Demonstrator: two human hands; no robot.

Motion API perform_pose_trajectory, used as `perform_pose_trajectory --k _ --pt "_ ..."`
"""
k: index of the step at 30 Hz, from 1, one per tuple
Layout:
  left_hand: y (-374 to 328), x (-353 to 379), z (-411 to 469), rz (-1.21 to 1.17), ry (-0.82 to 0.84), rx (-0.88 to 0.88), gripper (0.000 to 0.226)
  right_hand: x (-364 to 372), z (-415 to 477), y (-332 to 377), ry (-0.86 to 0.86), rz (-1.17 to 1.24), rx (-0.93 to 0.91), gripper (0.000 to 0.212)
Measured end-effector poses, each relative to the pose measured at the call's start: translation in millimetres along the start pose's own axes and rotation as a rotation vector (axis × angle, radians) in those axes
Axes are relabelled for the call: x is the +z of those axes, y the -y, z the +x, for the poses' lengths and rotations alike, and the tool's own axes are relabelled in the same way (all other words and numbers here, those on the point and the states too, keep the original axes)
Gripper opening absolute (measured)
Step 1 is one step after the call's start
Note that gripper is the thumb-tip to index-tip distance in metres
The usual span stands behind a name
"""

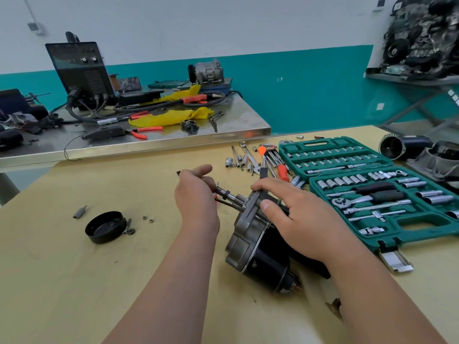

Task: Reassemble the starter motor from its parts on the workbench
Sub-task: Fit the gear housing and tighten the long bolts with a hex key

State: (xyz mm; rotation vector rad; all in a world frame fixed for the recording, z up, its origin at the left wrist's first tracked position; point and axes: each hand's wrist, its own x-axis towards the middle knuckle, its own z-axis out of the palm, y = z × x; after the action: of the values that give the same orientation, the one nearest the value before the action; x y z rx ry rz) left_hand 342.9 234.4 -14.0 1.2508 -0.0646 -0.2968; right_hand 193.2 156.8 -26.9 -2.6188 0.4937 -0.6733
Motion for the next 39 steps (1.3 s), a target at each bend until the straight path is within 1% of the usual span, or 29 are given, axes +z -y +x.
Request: perform_pose_trajectory --k 4,6,10,12,14,17,19,21,23,28,34,39 --pt "1.2 -1.4 1.9 -0.156 0.067 -0.054 0.043 -0.3 0.0 -0.3 -0.015 0.004 0.008 0.03" --pt "0.0 -3.5 2.5 -0.223 0.147 -0.082 0.045 -0.1 -0.4 -0.8 -0.021 0.005 0.012 0.03" --pt "-2.4 -9.8 5.0 -0.433 0.335 -0.151 0.043 -0.3 -1.6 -1.2 -0.02 0.006 0.022 0.03" --pt "-2.6 -13.0 6.5 -0.508 0.388 -0.166 0.043 -0.6 -1.6 -1.7 -0.017 0.006 0.028 0.03" --pt "-1.7 -16.2 7.4 -0.525 0.423 -0.165 0.044 -0.7 -1.7 -2.1 -0.015 0.007 0.03 0.03" --pt "0.1 -18.7 8.9 -0.406 0.448 -0.179 0.042 -0.4 -1.7 -2.3 -0.013 0.0 0.033 0.031" --pt "1.6 -17.9 10.1 -0.336 0.422 -0.191 0.041 -0.1 -1.7 -2.2 -0.011 -0.004 0.039 0.031" --pt "3.9 -18.0 11.2 -0.321 0.387 -0.197 0.041 0.3 -1.6 -2.0 -0.006 -0.005 0.044 0.03" --pt "7.1 -20.4 11.5 -0.368 0.394 -0.228 0.039 0.5 -1.7 -2.1 -0.001 -0.004 0.045 0.03" --pt "13.6 -27.4 15.8 -0.494 0.474 -0.307 0.041 0.0 -2.3 -1.9 0.0 -0.004 0.049 0.03" --pt "16.3 -28.8 21.7 -0.633 0.594 -0.34 0.045 -0.4 -2.0 -1.3 0.0 0.005 0.043 0.029" --pt "20.1 -27.9 23.8 -0.734 0.628 -0.385 0.043 -0.6 -1.9 -0.8 0.002 -0.001 0.042 0.03"
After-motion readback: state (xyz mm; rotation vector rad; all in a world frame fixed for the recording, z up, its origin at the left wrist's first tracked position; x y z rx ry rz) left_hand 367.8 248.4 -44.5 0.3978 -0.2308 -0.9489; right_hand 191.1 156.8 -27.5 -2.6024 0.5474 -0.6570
